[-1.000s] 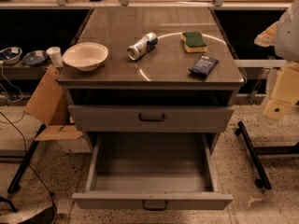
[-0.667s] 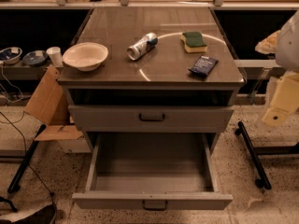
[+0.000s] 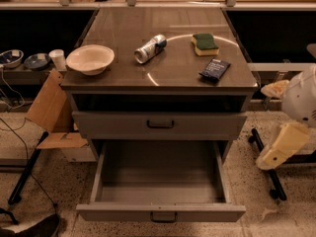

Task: Close middle drawer

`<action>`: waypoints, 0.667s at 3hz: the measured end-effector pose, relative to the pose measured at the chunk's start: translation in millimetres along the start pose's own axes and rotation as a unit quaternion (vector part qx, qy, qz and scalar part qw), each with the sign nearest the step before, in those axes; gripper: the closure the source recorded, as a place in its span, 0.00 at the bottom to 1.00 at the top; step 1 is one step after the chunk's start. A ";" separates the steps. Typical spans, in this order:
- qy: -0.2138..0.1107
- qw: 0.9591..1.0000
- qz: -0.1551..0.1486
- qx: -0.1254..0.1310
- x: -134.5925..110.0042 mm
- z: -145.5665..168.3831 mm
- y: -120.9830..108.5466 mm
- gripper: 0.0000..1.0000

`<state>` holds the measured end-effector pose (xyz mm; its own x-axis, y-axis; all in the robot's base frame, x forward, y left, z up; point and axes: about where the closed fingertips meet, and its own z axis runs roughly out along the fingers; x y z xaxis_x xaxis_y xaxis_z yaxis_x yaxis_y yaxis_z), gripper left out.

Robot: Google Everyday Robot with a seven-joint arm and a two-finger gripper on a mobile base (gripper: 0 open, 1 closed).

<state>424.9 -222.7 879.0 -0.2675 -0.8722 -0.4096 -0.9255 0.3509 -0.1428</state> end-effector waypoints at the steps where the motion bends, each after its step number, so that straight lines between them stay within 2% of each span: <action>1: -0.067 0.996 0.050 -0.014 26.1 70.6 24.1 0.00; 2: -0.107 0.991 0.078 -0.021 44.3 128.5 46.7 0.00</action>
Offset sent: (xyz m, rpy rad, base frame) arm -0.0298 0.0317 -0.2167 0.3662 0.0200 -0.1404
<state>404.3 -201.1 738.4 -0.3494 -0.7148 -0.6058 -0.8892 0.4568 -0.0262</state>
